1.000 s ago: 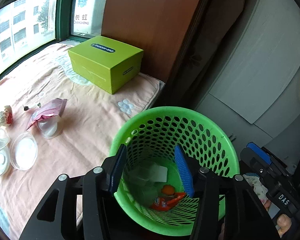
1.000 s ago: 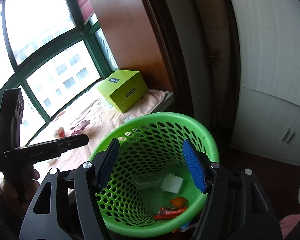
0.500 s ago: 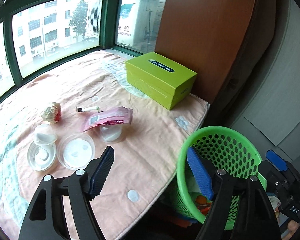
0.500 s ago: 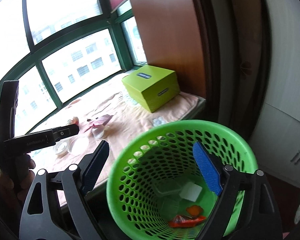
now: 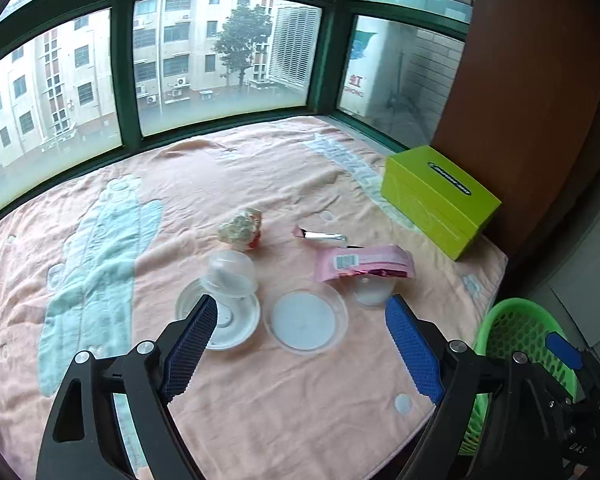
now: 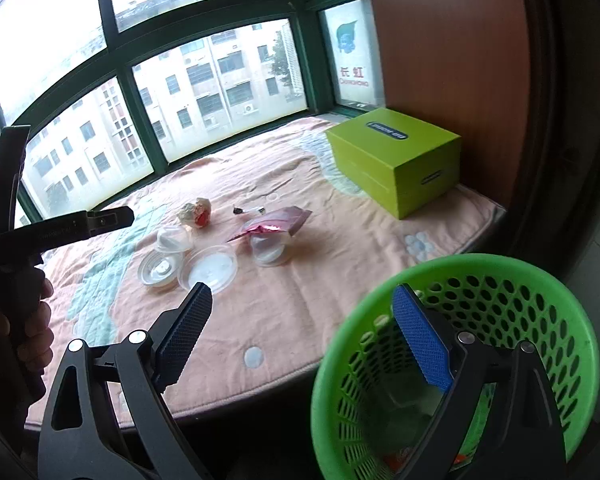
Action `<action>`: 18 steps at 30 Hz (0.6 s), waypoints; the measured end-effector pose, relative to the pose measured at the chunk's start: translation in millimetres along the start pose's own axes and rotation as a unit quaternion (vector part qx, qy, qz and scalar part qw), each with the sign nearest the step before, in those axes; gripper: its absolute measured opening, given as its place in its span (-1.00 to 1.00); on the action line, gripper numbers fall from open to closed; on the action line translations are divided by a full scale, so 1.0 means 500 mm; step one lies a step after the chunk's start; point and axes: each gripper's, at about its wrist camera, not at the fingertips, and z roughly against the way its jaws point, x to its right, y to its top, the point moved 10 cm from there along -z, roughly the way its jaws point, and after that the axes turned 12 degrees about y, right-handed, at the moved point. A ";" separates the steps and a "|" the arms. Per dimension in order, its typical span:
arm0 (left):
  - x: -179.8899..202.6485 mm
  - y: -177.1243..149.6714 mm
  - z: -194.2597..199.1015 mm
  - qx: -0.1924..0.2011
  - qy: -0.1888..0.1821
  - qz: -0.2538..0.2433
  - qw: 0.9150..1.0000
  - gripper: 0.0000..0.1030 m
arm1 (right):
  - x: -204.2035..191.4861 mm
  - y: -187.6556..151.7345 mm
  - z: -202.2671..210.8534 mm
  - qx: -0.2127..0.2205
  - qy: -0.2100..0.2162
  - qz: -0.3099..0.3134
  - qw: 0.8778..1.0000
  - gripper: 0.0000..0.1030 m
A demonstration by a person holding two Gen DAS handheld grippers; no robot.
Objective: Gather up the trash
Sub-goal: 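Return both grippers from the basket to the blanket, then grasp the large clear round dish with right gripper while left gripper grasps clear dome cup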
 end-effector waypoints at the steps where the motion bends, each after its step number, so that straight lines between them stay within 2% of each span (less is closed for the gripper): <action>1: -0.018 0.003 -0.003 -0.001 0.004 0.007 1.000 0.62 | -0.010 -0.001 -0.014 -0.005 0.005 0.003 1.000 0.77; 11: -0.150 0.001 -0.027 -0.009 0.041 0.052 0.998 0.64 | -0.109 -0.020 -0.166 -0.064 0.053 0.036 0.996 0.78; 18: -0.214 -0.018 -0.051 -0.024 0.057 0.075 0.995 0.65 | -0.143 -0.043 -0.263 -0.104 0.060 0.063 0.991 0.84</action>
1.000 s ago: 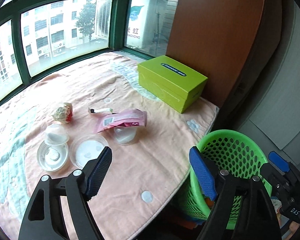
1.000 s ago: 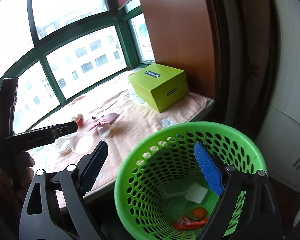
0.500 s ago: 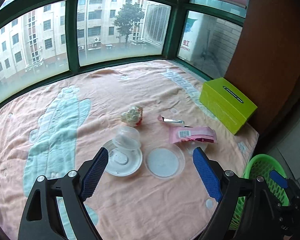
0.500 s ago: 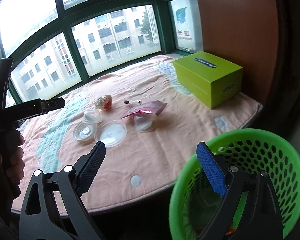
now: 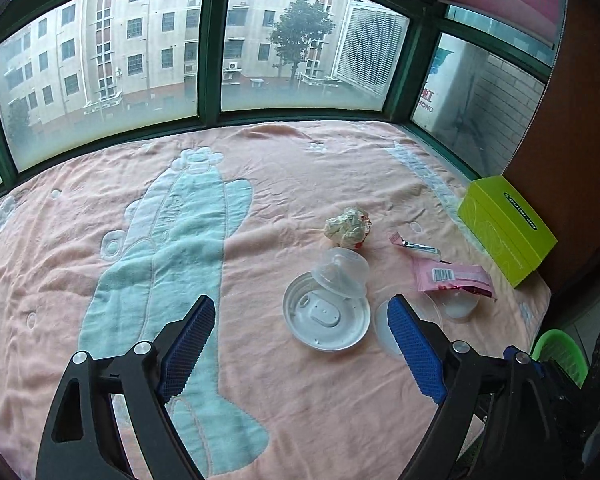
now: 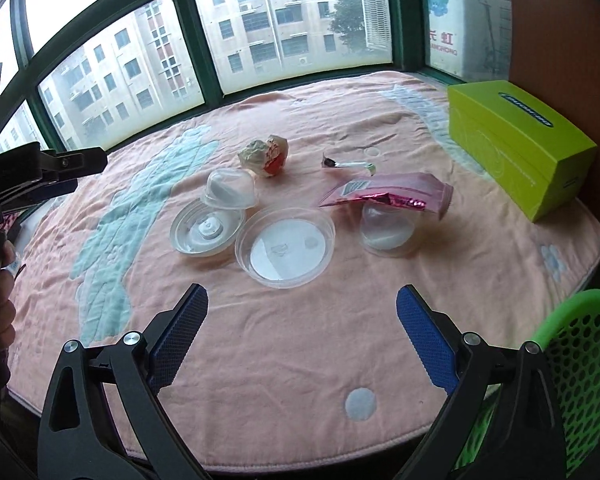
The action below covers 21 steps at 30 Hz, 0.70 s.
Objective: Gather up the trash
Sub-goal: 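Grasp the large clear round dish with right gripper while left gripper grasps clear dome cup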
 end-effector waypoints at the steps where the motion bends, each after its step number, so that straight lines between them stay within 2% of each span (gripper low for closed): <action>1: -0.008 -0.002 -0.006 -0.003 0.002 0.003 1.000 0.65 | 0.000 0.000 -0.014 -0.006 0.000 0.002 1.000 0.85; 11: -0.057 -0.009 -0.058 -0.024 0.013 0.014 1.000 0.65 | 0.006 0.004 -0.133 -0.058 -0.012 0.026 0.998 0.90; 21: -0.034 0.002 -0.102 -0.036 0.007 -0.005 0.999 0.70 | 0.022 0.008 -0.203 -0.089 -0.027 0.036 0.995 0.91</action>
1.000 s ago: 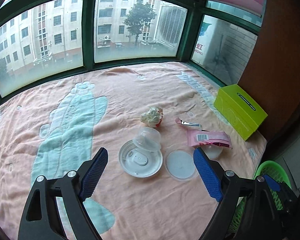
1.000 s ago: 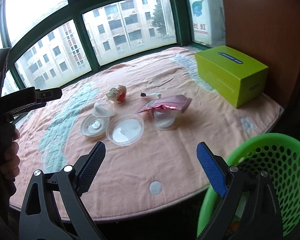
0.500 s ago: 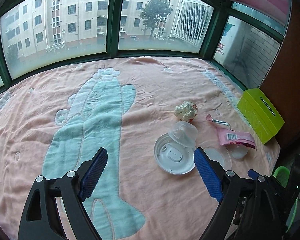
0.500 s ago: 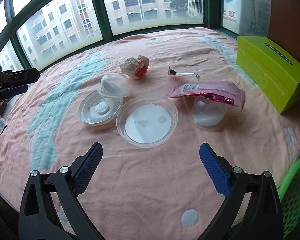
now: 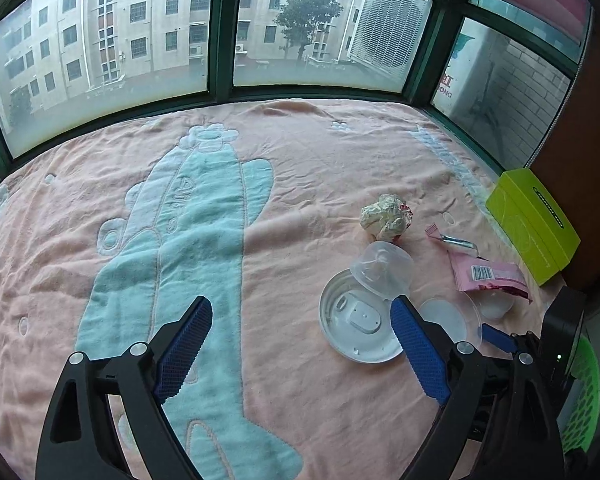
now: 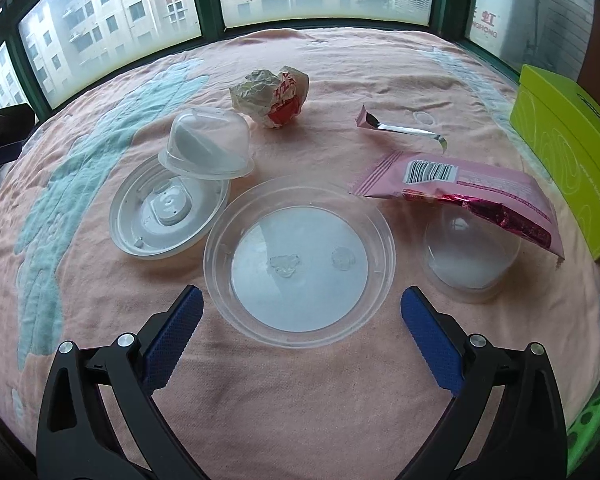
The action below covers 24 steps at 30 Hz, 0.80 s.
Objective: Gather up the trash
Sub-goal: 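Grasp the large clear round dish with right gripper while left gripper grasps clear dome cup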
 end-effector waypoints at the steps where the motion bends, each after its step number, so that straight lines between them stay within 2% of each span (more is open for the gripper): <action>1: 0.004 0.001 -0.005 -0.001 -0.002 -0.003 1.000 0.70 | 0.001 0.002 -0.003 0.001 0.001 -0.002 1.000 0.90; 9: 0.048 0.006 -0.046 -0.014 -0.014 -0.034 0.999 0.71 | 0.003 0.014 -0.009 0.008 0.003 -0.005 1.000 0.89; 11: 0.063 0.008 -0.053 -0.014 -0.018 -0.045 0.999 0.71 | 0.007 0.013 -0.004 0.012 0.004 -0.009 1.000 0.77; 18: 0.134 0.017 -0.076 -0.012 -0.033 -0.095 0.995 0.71 | 0.011 0.001 0.026 0.022 0.028 -0.043 0.998 0.76; 24: 0.190 0.027 -0.116 -0.013 -0.039 -0.125 0.991 0.71 | 0.019 -0.016 0.060 0.038 0.031 -0.066 0.997 0.75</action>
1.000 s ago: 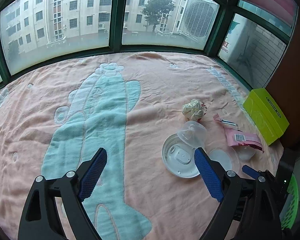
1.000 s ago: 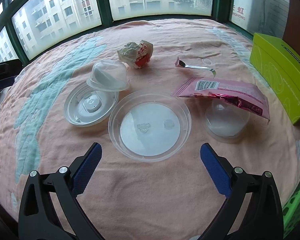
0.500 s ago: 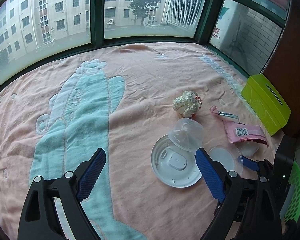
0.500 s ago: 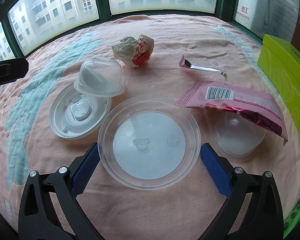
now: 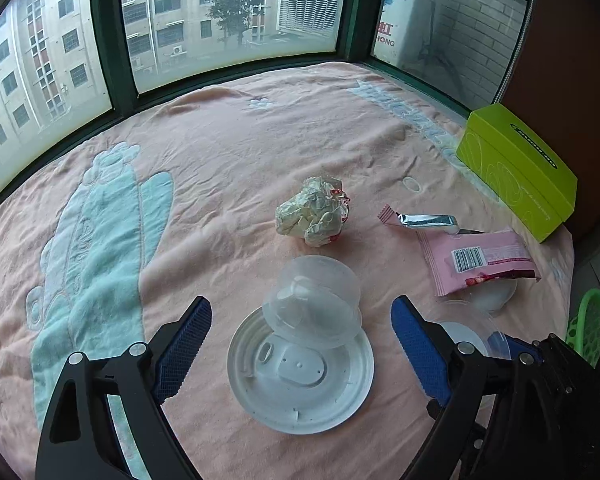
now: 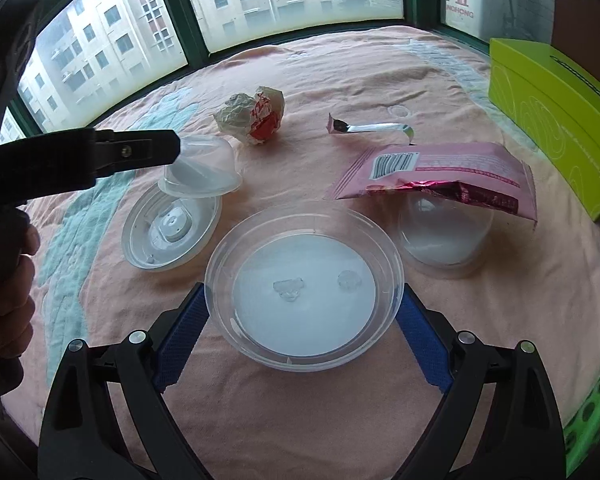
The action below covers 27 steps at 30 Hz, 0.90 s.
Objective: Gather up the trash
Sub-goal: 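Grasp the large clear round dish with right gripper while left gripper grasps clear dome cup, then drop the clear dish into the basket with right gripper while left gripper drops dome cup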
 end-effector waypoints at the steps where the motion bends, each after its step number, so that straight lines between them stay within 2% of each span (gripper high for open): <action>1: 0.005 0.003 -0.008 0.000 0.002 -0.005 1.000 0.71 | 0.003 -0.002 0.007 0.005 -0.003 -0.002 1.000 0.75; 6: 0.017 0.005 -0.050 -0.013 0.004 -0.009 1.000 0.69 | 0.007 -0.012 0.035 0.017 -0.002 -0.014 1.000 0.75; 12: 0.024 0.002 -0.080 -0.023 0.000 -0.004 1.000 0.42 | 0.009 -0.014 0.066 0.035 -0.004 -0.019 0.999 0.75; 16: 0.030 0.000 -0.086 -0.020 0.000 -0.006 1.000 0.10 | 0.011 -0.017 0.092 0.047 -0.008 -0.020 0.999 0.75; 22: 0.021 0.004 -0.060 0.000 0.014 0.003 1.000 0.09 | 0.014 -0.020 0.132 0.064 -0.013 -0.025 0.998 0.75; 27: 0.009 0.009 -0.004 0.020 0.017 0.018 1.000 0.09 | 0.014 -0.022 0.182 0.084 -0.019 -0.027 0.996 0.75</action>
